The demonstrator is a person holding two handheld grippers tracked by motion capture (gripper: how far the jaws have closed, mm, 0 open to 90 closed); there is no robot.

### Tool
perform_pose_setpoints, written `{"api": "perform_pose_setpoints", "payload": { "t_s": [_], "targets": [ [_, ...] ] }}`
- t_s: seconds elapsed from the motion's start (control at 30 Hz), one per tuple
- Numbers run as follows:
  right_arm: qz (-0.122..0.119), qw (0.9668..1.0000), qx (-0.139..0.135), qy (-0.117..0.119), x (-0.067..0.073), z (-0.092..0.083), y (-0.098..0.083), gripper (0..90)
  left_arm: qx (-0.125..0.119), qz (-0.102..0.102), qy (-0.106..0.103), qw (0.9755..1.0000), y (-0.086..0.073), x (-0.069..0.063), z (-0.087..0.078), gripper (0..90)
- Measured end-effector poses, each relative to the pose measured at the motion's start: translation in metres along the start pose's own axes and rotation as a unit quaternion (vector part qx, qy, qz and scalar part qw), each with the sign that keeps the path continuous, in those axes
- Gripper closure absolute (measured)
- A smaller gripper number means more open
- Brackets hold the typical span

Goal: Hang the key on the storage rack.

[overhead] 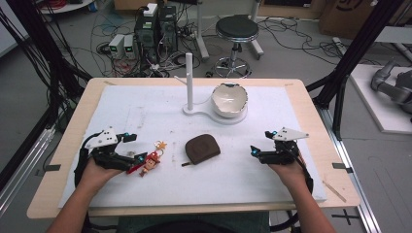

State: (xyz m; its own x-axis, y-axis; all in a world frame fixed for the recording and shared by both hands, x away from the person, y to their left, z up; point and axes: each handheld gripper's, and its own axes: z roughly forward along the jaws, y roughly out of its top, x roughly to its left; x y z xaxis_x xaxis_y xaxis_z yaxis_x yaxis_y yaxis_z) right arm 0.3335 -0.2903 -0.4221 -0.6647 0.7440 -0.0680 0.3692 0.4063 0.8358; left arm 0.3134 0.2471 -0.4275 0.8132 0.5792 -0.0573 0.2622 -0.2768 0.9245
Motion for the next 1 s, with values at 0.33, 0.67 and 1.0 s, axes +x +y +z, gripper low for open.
{"api": "perform_pose_setpoints", "payload": {
  "t_s": [0.33, 0.67, 1.0],
  "targets": [
    [0.005, 1.0000, 0.006, 0.002, -0.002, 0.002, -0.001, 18.0, 0.030, 0.011, -0.019, 0.9993, 0.000, -0.006, 0.009, 15.3],
    [0.004, 1.0000, 0.008, 0.003, -0.002, 0.003, -0.001, 18.0, 0.103, 0.041, -0.038, 0.9931, -0.005, -0.016, 0.028, 15.3],
    [0.003, 0.9999, 0.012, 0.006, 0.000, 0.005, -0.001, 18.0, 0.150, 0.066, -0.040, 0.9857, -0.010, -0.020, 0.042, 20.0]
  ]
}}
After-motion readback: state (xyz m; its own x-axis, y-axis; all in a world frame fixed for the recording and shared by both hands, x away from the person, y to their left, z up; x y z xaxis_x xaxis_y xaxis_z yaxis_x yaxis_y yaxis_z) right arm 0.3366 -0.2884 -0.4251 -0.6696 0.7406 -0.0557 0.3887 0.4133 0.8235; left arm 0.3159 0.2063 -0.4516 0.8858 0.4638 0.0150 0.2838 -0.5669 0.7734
